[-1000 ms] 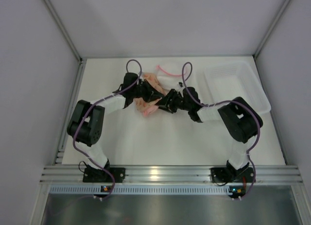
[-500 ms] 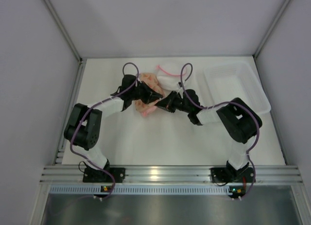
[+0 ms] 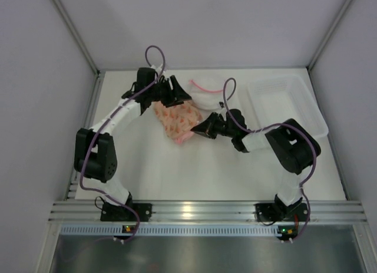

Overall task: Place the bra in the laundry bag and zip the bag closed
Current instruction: Adjust the bra in the laundry bag.

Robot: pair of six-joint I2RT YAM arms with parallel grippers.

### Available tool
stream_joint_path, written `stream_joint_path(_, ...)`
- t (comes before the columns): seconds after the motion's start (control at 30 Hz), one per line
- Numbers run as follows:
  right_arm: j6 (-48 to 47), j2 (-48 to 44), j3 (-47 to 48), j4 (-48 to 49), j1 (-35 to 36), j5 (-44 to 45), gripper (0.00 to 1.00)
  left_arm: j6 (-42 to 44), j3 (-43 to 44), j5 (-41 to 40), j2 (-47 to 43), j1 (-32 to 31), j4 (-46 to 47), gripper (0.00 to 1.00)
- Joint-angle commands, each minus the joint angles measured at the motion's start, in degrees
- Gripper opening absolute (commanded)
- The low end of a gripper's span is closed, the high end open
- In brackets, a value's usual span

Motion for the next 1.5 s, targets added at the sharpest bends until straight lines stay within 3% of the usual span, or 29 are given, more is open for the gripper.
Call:
stream_joint_path(0.0, 0.1, -4.3, -0.2, 2.1, -0.7, -2.2, 0.0, 22.2, 4.3, 0.0, -7.2, 0.6, -12.7, 0.61)
stream_joint_path(0.2, 2.7, -4.9, 1.8, 0.6, -0.6, -3.6, 0.0, 49.2, -3.7, -7.4, -20.9, -3.6, -20.1, 0.6)
stream_joint_path(0.3, 3.6, -4.8, 2.6, -0.8, -0.5, -4.3, 0.0, 55.8, -8.0, -15.3, -25.4, -10.3, -20.1, 0.58)
stream_joint_path(0.5, 3.1, -6.0, 4.0, -3.6, -0.1, -5.4, 0.0, 62.6, -9.9, -22.6, -25.8, -19.3, -20.7, 0.5)
stream_joint_path(0.67, 3.4, -7.1, 4.3, -4.6, 0.6, -5.8, 0.0, 64.2, -9.1, -28.9, -21.4, -25.4, -20.8, 0.5)
stream_joint_path(0.93, 3.6, -8.3, 3.3, -5.1, 0.8, -6.3, 0.0, 64.0, -6.8, -38.8, -16.9, -26.0, -20.7, 0.32)
stream_joint_path(1.17, 2.0, -8.8, 3.8, -7.7, 1.0, -6.6, 0.0, 63.5, -5.9, -38.6, -16.7, -26.0, -20.5, 0.2)
stream_joint_path(1.37, 1.8, -8.8, 4.0, -8.5, 1.0, -6.6, 0.0, 63.6, -5.7, -38.5, -17.2, -25.9, -20.6, 0.0)
stream_joint_path(1.47, 2.1, -8.7, 4.2, -8.4, 1.0, -6.5, 0.0, 63.3, -5.8, -37.6, -17.0, -25.9, -20.6, 0.0)
